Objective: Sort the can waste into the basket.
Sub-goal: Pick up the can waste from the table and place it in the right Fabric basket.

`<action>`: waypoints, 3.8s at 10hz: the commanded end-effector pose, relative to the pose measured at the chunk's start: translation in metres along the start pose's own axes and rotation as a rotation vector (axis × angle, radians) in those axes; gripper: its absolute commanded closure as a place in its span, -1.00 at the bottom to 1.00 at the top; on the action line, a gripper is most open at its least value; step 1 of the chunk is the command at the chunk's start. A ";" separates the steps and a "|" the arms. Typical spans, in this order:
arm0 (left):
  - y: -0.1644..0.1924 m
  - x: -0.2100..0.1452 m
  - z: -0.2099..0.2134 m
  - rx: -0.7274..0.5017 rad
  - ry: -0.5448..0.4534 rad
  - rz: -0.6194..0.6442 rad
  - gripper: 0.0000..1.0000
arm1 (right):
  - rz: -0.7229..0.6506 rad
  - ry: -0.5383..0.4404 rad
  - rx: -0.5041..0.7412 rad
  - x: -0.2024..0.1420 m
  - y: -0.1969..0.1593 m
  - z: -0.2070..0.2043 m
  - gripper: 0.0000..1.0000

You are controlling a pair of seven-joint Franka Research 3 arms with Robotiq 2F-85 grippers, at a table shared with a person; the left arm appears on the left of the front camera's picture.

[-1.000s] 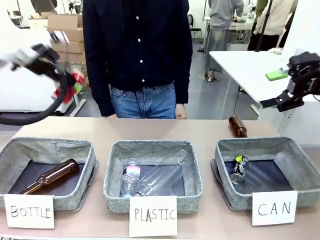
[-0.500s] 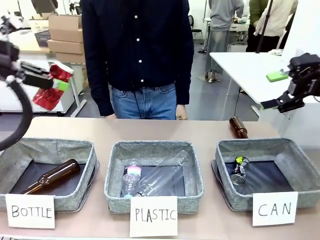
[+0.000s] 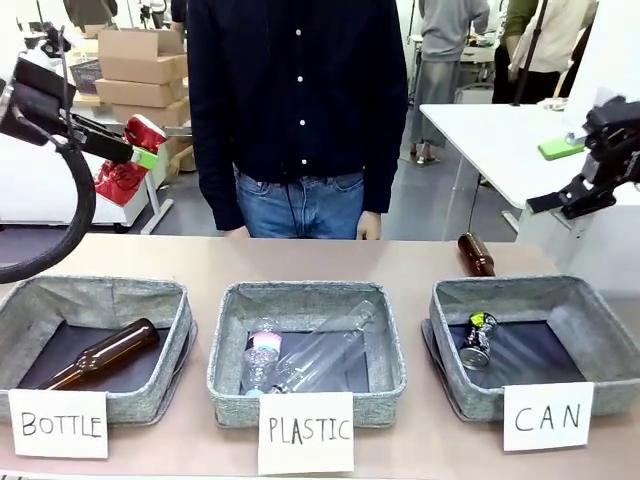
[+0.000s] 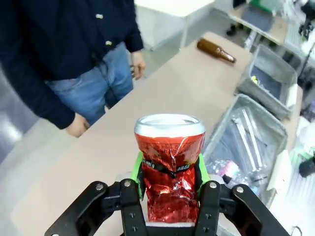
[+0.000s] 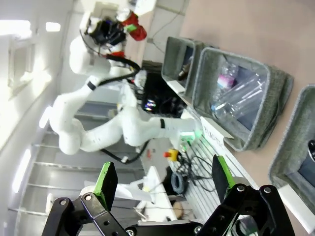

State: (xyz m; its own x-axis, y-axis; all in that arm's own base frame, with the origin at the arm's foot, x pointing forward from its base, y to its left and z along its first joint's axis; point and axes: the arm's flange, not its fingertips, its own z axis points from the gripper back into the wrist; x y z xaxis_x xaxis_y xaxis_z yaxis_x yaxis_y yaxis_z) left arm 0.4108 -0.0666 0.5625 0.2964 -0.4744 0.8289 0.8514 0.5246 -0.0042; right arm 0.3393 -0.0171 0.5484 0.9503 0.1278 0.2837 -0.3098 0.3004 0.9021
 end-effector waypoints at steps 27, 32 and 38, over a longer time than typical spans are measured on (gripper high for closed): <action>-0.292 0.162 -0.442 -0.712 0.361 -0.588 -1.00 | -0.151 -0.556 -0.373 -0.192 -0.037 0.197 -1.00; -0.178 0.138 -0.235 -0.487 0.267 -0.212 -1.00 | -0.024 -0.330 -0.277 -0.102 -0.016 0.104 -1.00; -0.051 -0.018 -0.023 -0.163 -0.050 0.561 -1.00 | 0.105 -0.171 0.162 -0.026 0.019 -0.048 -1.00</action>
State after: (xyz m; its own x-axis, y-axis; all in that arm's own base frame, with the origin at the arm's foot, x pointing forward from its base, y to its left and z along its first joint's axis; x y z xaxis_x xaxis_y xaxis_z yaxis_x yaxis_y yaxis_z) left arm 0.3822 -0.1136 0.5331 0.6571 -0.2084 0.7245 0.6911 0.5504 -0.4684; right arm 0.3014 0.0281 0.5473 0.9141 -0.0215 0.4050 -0.3962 0.1660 0.9030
